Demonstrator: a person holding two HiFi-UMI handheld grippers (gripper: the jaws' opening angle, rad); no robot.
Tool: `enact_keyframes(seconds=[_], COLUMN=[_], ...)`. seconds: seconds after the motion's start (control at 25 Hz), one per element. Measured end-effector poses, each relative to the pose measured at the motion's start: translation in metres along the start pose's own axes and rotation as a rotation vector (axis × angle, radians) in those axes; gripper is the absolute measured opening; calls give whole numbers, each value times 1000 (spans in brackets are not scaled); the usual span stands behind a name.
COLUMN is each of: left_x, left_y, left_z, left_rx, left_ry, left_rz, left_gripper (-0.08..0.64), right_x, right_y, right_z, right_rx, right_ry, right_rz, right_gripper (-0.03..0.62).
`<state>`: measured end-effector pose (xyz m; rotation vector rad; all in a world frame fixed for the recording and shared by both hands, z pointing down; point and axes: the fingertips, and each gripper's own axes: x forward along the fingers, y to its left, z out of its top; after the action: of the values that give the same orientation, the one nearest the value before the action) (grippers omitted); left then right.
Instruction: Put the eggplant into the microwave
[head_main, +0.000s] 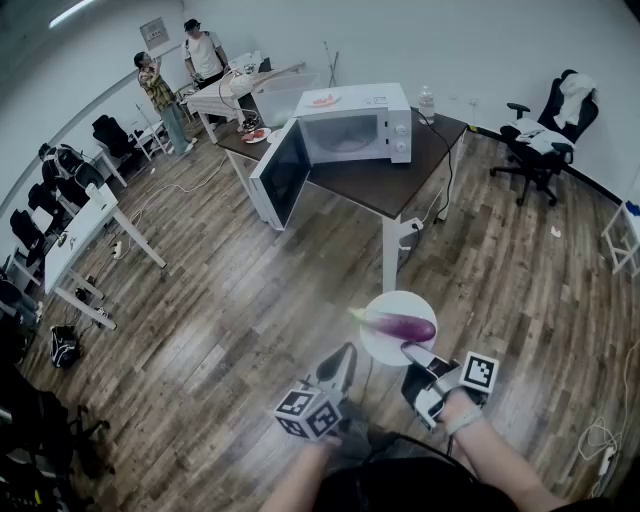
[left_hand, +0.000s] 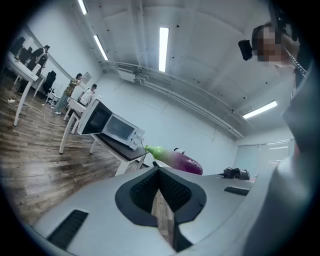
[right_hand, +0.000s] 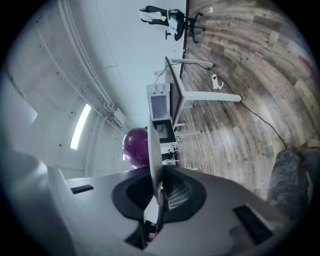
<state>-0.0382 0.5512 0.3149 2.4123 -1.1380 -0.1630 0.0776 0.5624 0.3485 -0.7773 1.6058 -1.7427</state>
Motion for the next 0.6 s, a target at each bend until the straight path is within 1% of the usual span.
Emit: enact_keyframes(seconds=[0.2, 0.36, 0.52, 0.6], left_x=[9, 23, 42, 53], left_y=[0, 7, 17, 27], left_z=[1, 9, 18, 22], left_rx=[30, 74, 125, 137], left_ry=[-9, -21, -17, -9], left_rz=[3, 3, -21, -32], left_gripper=[0, 0, 0, 0], right_x=[6, 16, 36, 51], right_y=[1, 3, 4, 4], right_z=[4, 12, 28, 36], right_rx=[5, 0, -15, -14], right_ry=[-5, -10, -21, -25], right_rz=[-4, -11, -9, -4], right_gripper=[21, 21, 21, 21])
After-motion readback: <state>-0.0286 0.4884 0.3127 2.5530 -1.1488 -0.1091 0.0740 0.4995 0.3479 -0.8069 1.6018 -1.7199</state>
